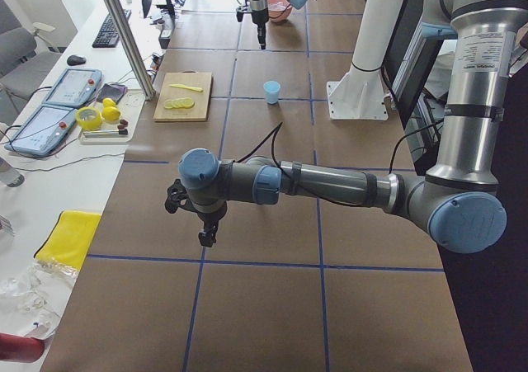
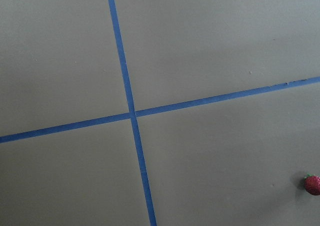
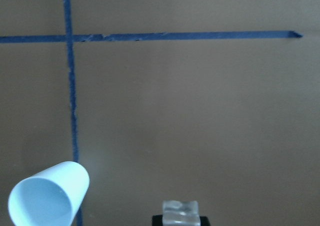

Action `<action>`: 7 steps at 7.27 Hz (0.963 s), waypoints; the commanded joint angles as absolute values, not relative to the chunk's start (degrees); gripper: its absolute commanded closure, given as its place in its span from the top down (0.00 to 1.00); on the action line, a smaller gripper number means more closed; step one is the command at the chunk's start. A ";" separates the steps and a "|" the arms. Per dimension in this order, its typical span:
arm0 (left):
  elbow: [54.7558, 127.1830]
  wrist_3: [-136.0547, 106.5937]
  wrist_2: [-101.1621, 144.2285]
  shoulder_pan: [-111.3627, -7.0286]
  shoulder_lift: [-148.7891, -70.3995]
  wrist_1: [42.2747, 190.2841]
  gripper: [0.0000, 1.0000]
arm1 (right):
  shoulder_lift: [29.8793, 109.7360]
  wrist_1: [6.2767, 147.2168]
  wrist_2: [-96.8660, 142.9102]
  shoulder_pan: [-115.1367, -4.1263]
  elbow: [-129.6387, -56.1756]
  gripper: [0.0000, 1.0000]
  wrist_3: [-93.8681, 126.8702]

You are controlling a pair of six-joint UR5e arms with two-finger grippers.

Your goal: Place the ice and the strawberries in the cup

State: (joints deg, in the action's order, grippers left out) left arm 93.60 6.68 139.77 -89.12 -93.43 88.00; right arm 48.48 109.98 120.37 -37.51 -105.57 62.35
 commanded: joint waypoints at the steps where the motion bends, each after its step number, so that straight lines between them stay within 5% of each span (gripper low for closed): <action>1: 93.34 6.68 139.66 -89.03 -93.43 87.98 1.00 | 41.15 104.64 115.69 -30.35 -97.60 0.00 69.85; 7: 92.99 6.77 139.66 -89.12 -93.43 88.07 1.00 | 40.08 100.20 113.65 -26.81 -91.68 0.00 72.16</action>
